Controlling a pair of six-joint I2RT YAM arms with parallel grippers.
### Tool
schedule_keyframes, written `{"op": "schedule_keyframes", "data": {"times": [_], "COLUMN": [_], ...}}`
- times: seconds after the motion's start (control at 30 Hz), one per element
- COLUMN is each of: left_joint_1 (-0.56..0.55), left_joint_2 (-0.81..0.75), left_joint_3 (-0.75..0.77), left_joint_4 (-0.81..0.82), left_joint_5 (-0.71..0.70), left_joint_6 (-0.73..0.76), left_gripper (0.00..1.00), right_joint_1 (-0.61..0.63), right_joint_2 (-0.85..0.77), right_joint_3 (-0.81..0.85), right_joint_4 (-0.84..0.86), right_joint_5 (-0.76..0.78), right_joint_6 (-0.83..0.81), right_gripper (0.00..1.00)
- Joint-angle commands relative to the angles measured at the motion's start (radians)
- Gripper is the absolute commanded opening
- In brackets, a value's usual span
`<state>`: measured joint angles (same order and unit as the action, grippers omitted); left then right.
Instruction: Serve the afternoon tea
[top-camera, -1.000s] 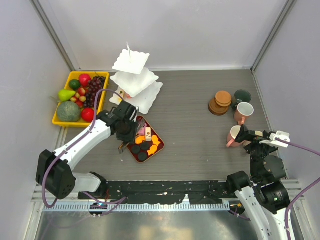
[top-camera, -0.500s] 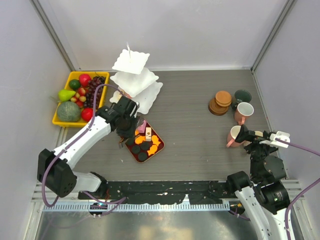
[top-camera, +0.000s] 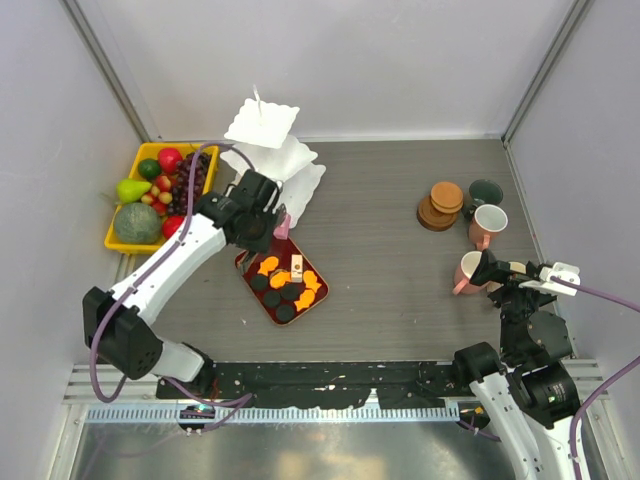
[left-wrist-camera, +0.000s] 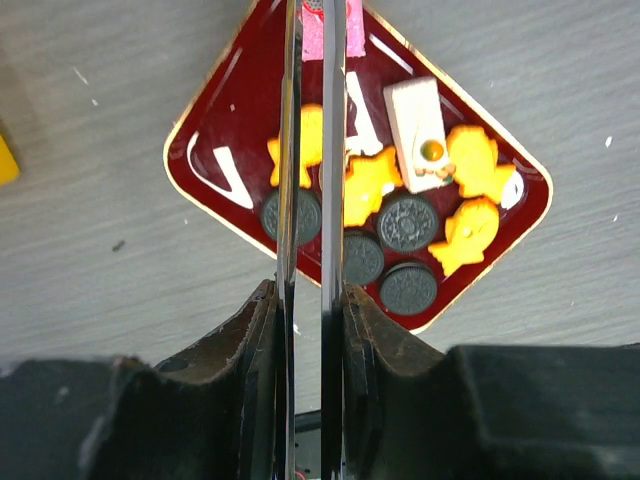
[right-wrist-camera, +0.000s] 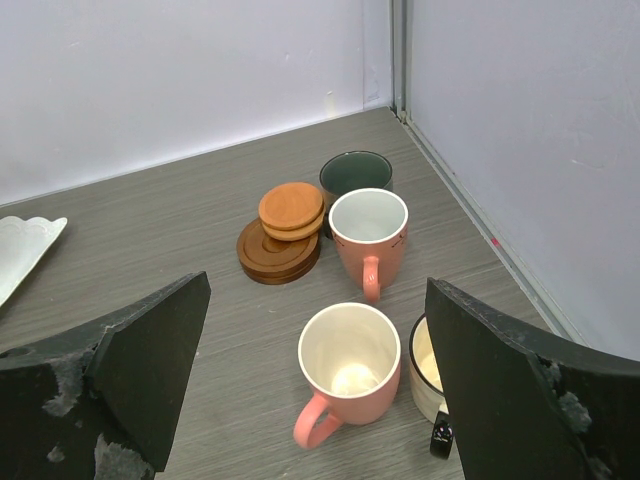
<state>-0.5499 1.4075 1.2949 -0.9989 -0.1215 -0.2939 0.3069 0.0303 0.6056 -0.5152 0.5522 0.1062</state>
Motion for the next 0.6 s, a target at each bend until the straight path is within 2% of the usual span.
{"op": "schedule_keyframes", "data": {"times": [0.0, 0.3, 0.57], "left_joint_1": [-0.004, -0.004, -0.005], "left_joint_2": [0.056, 0.209, 0.235], "left_joint_3": [0.115, 0.247, 0.195], "left_joint_4": [0.005, 0.081, 0.224], "left_joint_5": [-0.067, -0.217, -0.242], "left_joint_6": [0.061, 0.193, 0.251], "left_gripper": [0.29, 0.29, 0.30], "right_joint_1": [0.005, 0.005, 0.008], "right_joint_2": [-0.001, 0.000, 0.006], "right_joint_3": [0.002, 0.000, 0.000], "right_joint_4": [0.050, 0.049, 0.049], "right_joint_5": [0.002, 0.003, 0.005], "right_joint_6": [-0.013, -0.013, -0.014], "right_gripper": [0.95, 0.95, 0.95]}}
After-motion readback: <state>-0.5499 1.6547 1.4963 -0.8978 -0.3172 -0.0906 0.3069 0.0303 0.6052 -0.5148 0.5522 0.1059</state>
